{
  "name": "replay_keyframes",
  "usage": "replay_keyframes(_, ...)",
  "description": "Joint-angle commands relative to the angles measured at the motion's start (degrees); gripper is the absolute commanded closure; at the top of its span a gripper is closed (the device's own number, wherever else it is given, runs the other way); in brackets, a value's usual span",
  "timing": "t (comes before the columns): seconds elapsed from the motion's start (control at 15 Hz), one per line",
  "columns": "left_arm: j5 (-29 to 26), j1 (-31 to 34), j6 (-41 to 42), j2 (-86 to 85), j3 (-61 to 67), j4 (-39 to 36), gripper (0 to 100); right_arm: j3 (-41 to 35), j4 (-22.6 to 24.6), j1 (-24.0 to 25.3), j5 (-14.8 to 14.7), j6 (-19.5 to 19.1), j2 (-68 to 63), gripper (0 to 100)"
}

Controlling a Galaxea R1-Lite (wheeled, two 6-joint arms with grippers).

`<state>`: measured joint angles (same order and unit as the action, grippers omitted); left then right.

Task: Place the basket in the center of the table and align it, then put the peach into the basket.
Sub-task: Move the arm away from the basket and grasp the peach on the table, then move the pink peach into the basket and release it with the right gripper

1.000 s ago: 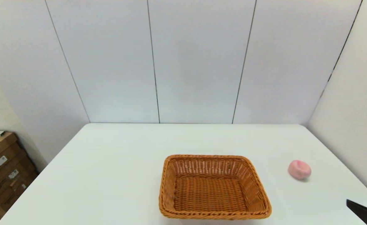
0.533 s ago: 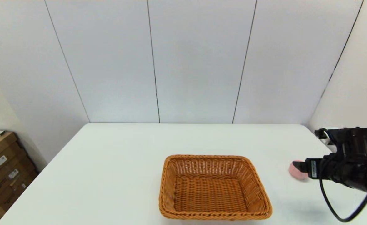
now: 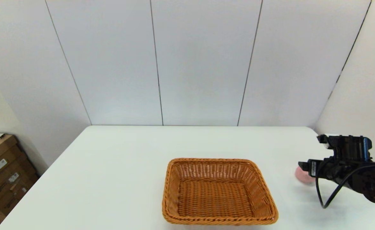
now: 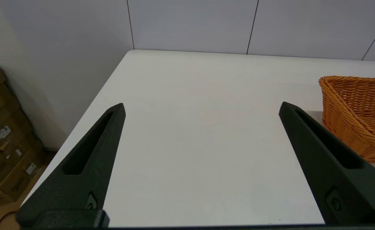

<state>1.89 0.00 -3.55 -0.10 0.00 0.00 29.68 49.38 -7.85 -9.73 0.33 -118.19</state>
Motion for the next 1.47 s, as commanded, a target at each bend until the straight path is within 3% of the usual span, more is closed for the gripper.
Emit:
replay_keyframes(0.07, 0.0, 0.0, -0.1, 0.0, 0.0, 0.0, 0, -1.7, 0.3, -0.2, 0.1, 0.0, -1.6, 0)
replay_keyframes(0.33, 0.0, 0.0, -0.1, 0.0, 0.0, 0.0, 0, -3.2, 0.3, 0.0, 0.3, 0.0, -2.1, 0)
replay_keyframes(0.4, 0.0, 0.0, -0.1, 0.0, 0.0, 0.0, 0, -3.4, 0.4, 0.0, 0.4, 0.0, -2.1, 100)
replay_keyframes(1.2, 0.0, 0.0, -0.1, 0.0, 0.0, 0.0, 0, -4.8, 0.6, 0.3, 1.7, 0.3, -1.8, 100)
replay_keyframes(1.33, 0.0, 0.0, -0.1, 0.0, 0.0, 0.0, 0, -3.4, 3.5, -0.2, 1.1, -1.3, 1.6, 100)
replay_keyframes(1.47, 0.0, 0.0, -0.1, 0.0, 0.0, 0.0, 0, -0.6, 2.9, 0.1, 0.1, -4.4, 7.8, 100)
